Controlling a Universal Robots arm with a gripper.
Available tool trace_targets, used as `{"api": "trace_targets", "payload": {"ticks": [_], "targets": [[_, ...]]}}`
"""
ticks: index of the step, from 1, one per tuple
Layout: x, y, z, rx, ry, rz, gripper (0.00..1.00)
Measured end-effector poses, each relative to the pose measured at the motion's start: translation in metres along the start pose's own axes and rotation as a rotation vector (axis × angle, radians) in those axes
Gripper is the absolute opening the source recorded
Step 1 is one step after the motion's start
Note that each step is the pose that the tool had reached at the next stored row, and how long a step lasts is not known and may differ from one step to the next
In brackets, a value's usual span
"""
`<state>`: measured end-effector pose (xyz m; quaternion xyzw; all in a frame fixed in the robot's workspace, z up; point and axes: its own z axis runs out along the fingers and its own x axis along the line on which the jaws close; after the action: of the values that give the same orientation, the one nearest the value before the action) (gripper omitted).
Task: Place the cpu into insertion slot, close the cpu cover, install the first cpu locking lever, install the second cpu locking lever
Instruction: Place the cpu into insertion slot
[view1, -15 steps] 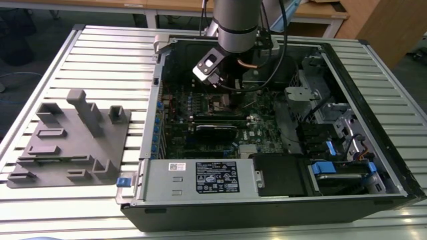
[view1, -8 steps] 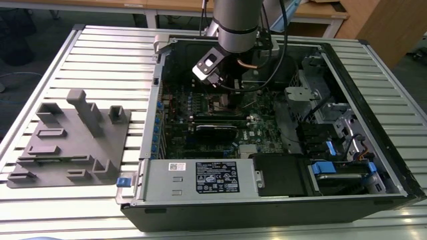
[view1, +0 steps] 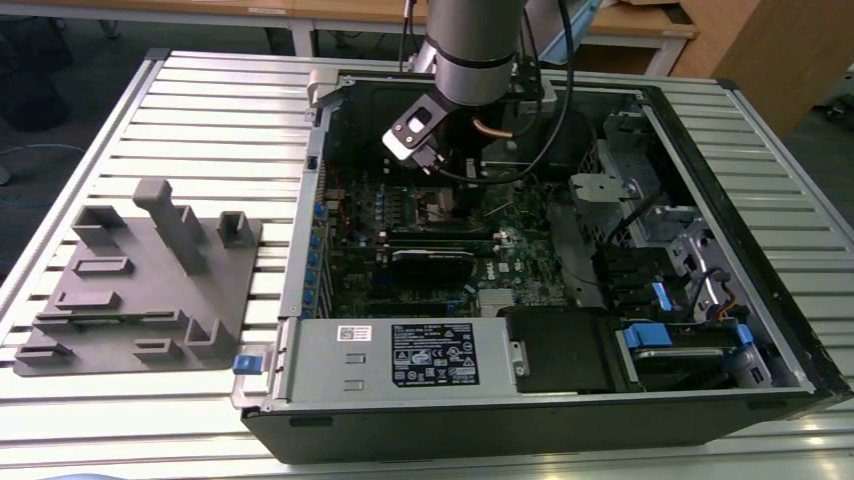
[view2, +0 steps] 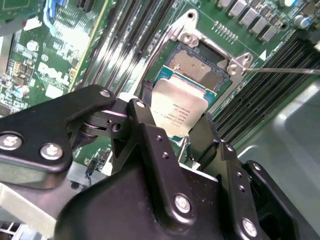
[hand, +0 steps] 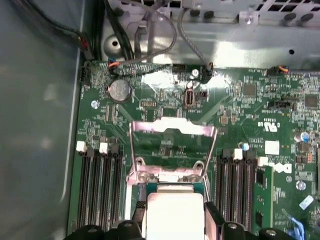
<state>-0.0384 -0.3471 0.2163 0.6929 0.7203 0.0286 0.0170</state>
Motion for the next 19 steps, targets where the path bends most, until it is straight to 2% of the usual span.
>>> {"api": "trace_targets", "payload": {"ticks": [3, 6, 10, 15, 19], "targets": [[0.0000, -0.0008, 0.0005, -0.0005, 0.0027, 0.014, 0.54], [0.0000, -0.0014, 0.0012, -0.0008, 0.0024, 0.042, 0.54], [0.0001, -0.0034, 0.0032, -0.0009, 0.0025, 0.044, 0.54], [0.0012, -0.0047, 0.0052, -0.0011, 0.0075, 0.044, 0.54], [0.0024, -0.0062, 0.0074, -0.0010, 0.0079, 0.044, 0.54]]}}
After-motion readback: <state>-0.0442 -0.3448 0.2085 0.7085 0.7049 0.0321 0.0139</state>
